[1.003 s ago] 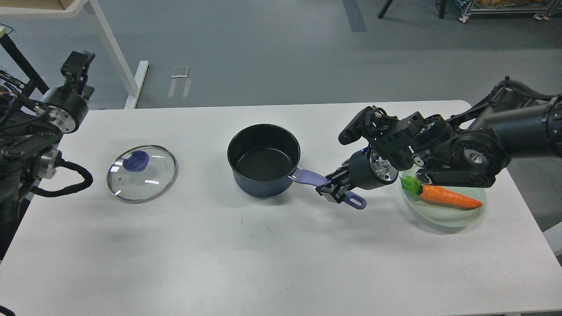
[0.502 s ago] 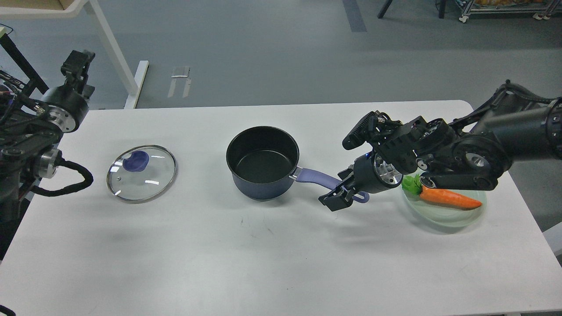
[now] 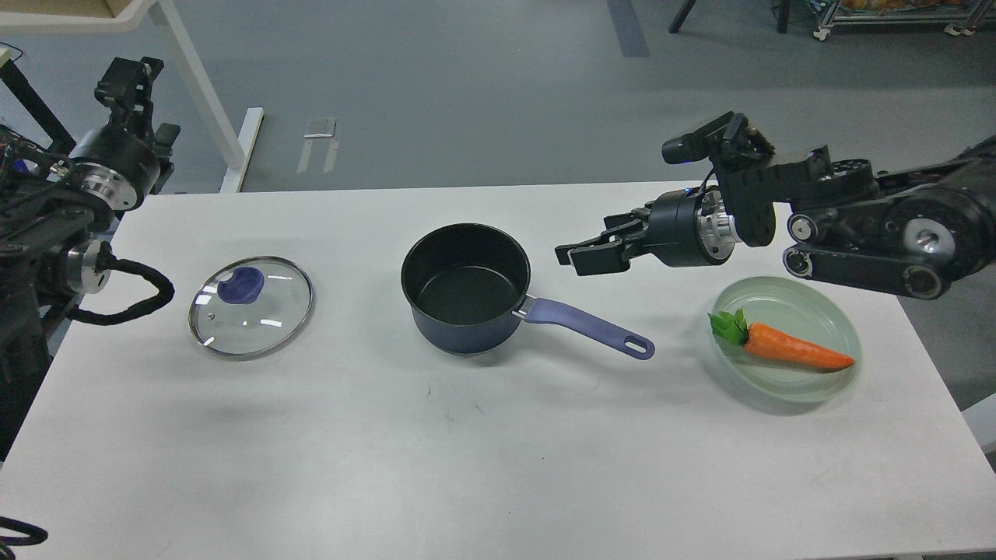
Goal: Open pot lid
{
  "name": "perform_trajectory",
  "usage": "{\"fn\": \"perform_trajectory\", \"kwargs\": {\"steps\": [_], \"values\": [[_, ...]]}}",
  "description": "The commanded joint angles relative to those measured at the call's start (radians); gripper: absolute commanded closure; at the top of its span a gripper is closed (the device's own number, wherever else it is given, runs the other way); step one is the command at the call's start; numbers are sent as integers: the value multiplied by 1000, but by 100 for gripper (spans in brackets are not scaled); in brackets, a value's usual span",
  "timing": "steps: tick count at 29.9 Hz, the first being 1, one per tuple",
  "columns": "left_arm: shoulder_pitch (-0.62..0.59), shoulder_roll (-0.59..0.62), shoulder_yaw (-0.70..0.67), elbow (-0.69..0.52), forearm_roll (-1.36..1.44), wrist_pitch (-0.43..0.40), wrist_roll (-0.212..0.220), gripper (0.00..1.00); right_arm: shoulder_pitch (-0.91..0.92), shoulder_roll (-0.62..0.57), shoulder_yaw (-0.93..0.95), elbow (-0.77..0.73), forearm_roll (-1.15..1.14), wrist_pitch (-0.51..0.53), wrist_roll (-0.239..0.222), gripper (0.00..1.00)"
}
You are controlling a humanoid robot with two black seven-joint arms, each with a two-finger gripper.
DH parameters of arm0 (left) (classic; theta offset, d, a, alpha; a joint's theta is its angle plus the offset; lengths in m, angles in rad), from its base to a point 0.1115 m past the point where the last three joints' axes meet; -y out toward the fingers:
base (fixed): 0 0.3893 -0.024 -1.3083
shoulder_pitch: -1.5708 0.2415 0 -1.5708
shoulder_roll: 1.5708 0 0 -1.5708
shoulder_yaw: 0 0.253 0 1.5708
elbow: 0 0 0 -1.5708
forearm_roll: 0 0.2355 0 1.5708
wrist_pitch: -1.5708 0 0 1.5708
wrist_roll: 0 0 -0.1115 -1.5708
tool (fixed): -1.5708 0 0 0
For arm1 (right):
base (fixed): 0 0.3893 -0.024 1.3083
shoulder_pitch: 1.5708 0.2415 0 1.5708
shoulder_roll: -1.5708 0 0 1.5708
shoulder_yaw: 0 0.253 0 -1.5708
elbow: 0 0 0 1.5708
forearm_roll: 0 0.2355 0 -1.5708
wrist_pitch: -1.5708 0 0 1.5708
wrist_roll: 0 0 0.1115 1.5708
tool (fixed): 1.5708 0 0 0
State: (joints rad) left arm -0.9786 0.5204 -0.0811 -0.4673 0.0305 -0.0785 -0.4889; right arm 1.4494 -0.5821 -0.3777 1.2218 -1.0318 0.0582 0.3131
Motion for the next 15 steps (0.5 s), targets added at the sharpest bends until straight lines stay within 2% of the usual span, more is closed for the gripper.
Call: {"fn": "perform_trajectory", "kwargs": {"steps": [1,6,9,15], "values": [[3,-42,-19,1,-17,-7,0,1,-202,-102,288,-5,28,-5,0,1],[3,-111,-40,7,-55,-6,3,1,-486,-111,630,-47,269,-6,0,1],[6,-152,-74,29,-109,-7,6,1,-590,-102,781,-82,430,-8,0,1],[34,-197,-126,35,-222,-24,6,1,-662,-69,902,-206,763,-8,0,1]]}}
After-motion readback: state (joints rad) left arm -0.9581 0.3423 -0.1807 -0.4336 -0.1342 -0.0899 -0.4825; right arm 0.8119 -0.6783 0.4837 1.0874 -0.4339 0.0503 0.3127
